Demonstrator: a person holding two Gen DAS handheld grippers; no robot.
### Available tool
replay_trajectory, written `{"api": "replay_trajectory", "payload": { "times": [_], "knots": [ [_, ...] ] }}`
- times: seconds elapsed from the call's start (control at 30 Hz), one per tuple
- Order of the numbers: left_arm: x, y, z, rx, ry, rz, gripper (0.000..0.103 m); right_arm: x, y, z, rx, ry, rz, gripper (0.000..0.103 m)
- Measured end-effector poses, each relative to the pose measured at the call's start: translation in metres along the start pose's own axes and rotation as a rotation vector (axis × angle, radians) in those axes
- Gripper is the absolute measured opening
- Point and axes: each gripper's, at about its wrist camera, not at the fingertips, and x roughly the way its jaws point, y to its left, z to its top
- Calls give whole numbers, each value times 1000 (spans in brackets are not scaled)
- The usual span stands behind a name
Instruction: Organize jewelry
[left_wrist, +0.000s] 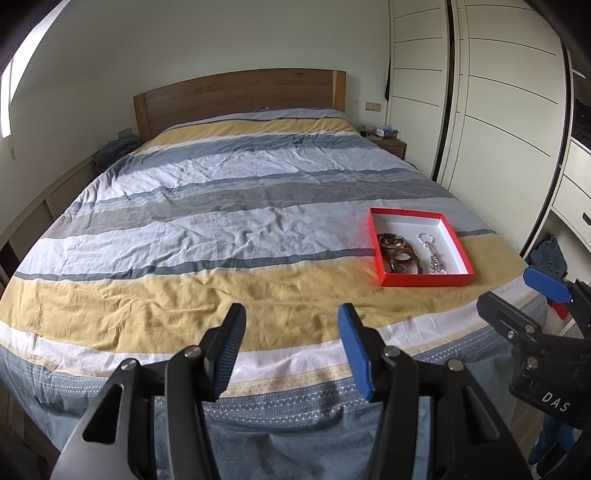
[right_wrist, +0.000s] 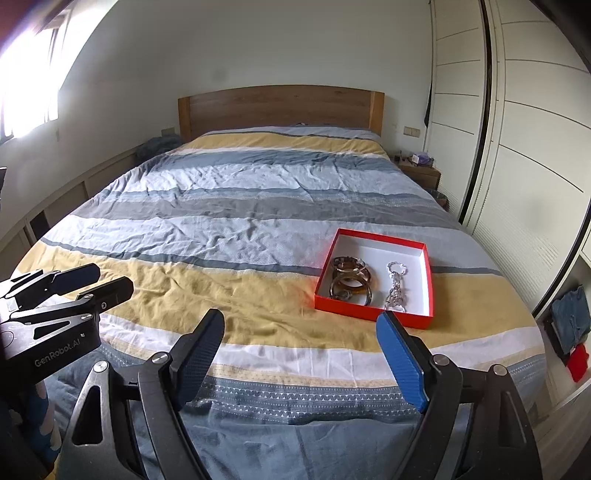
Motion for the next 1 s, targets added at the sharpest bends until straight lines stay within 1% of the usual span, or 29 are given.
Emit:
{"api": "replay_trajectory", "payload": {
  "times": [0.37,1.0],
  "knots": [
    [7,-1,0,-4,15,29,50,17,-9,-9,24,36,24,84],
    [13,0,-6,0,27,23,50,30,-6,-13,3,77,26,84]
  ]
}}
